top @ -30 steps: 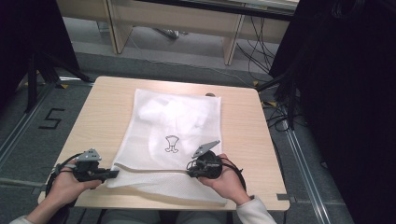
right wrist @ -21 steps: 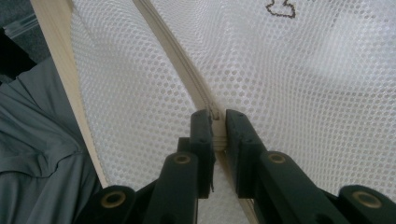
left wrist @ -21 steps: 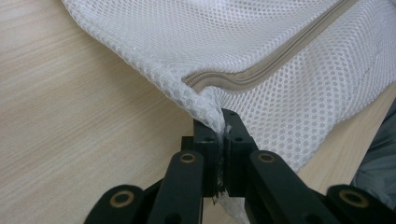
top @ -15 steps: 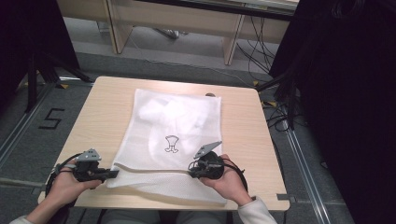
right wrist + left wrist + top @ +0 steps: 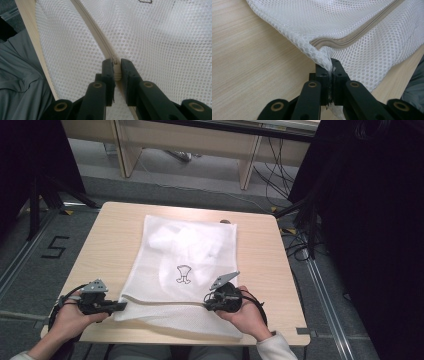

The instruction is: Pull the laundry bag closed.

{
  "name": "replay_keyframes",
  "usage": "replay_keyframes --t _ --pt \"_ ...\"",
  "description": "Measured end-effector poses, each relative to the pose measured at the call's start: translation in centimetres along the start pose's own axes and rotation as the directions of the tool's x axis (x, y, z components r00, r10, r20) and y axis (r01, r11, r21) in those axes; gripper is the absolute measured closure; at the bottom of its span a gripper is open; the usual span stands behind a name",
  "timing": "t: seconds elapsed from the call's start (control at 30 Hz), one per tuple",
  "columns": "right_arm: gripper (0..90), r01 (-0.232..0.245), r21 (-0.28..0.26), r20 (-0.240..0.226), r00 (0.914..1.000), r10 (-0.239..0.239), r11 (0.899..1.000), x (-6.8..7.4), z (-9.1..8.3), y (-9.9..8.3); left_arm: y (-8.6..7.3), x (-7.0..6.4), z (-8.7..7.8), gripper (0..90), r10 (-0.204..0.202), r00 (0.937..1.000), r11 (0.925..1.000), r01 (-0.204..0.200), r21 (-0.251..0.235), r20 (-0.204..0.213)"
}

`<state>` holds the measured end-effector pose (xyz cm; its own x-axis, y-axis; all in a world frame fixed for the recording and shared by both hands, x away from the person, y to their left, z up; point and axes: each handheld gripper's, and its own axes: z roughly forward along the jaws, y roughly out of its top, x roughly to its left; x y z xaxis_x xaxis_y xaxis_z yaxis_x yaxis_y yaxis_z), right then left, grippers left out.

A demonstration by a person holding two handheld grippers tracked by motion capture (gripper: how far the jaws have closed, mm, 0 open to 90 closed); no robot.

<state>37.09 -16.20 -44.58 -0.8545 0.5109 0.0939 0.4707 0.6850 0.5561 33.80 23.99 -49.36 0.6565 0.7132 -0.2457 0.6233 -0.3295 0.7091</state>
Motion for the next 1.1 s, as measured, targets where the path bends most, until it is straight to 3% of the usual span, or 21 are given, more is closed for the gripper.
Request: replay_keyframes --t 0.3,0.43,0.63,0.67,0.77,0.9,1.03,1.1 --pt "82.1 -0.013 0.003 -0.010 0.9999 0.013 1.000 -0.08 -0.18 -0.19 -0.01 0.00 0.02 85.7 -0.002 1.0000 1.0000 0.002 -0.001 0.000" --pt "82.1 -0.017 0.003 0.007 0.9998 0.017 1.000 -0.08 -0.34 -0.23 -0.02 0.01 0.01 85.7 -0.002 1.0000 1.0000 0.002 -0.003 0.001" --pt "82.1 0.004 -0.007 0.008 1.0000 -0.004 1.000 -0.33 -0.43 -0.40 -0.01 -0.01 0.00 85.7 0.000 1.0000 1.0000 0.000 0.001 -0.003" --pt "82.1 -0.006 -0.001 -0.006 1.0000 0.006 1.000 -0.32 -0.47 -0.44 -0.02 -0.02 0.03 85.7 -0.002 1.0000 1.0000 0.002 -0.003 -0.001" --pt "82.1 -0.027 0.004 0.008 0.9996 0.027 1.000 -0.24 -0.64 -0.59 -0.01 0.01 0.01 85.7 0.000 1.0000 1.0000 0.000 0.003 -0.001" --pt "82.1 -0.013 -0.006 0.008 0.9999 0.013 1.000 -0.38 -0.62 -0.70 -0.01 0.00 0.02 85.7 0.000 1.0000 1.0000 0.000 0.002 0.000" --pt "82.1 -0.036 0.005 0.016 0.9992 0.036 0.999 -0.27 -0.80 -0.76 -0.01 0.01 0.02 85.7 -0.003 1.0000 1.0000 0.003 0.001 0.000" --pt "82.1 -0.019 0.000 0.009 0.9998 0.019 1.000 -0.40 -0.77 -0.82 -0.01 -0.01 0.05 85.7 -0.005 1.0000 1.0000 0.005 0.000 0.001"
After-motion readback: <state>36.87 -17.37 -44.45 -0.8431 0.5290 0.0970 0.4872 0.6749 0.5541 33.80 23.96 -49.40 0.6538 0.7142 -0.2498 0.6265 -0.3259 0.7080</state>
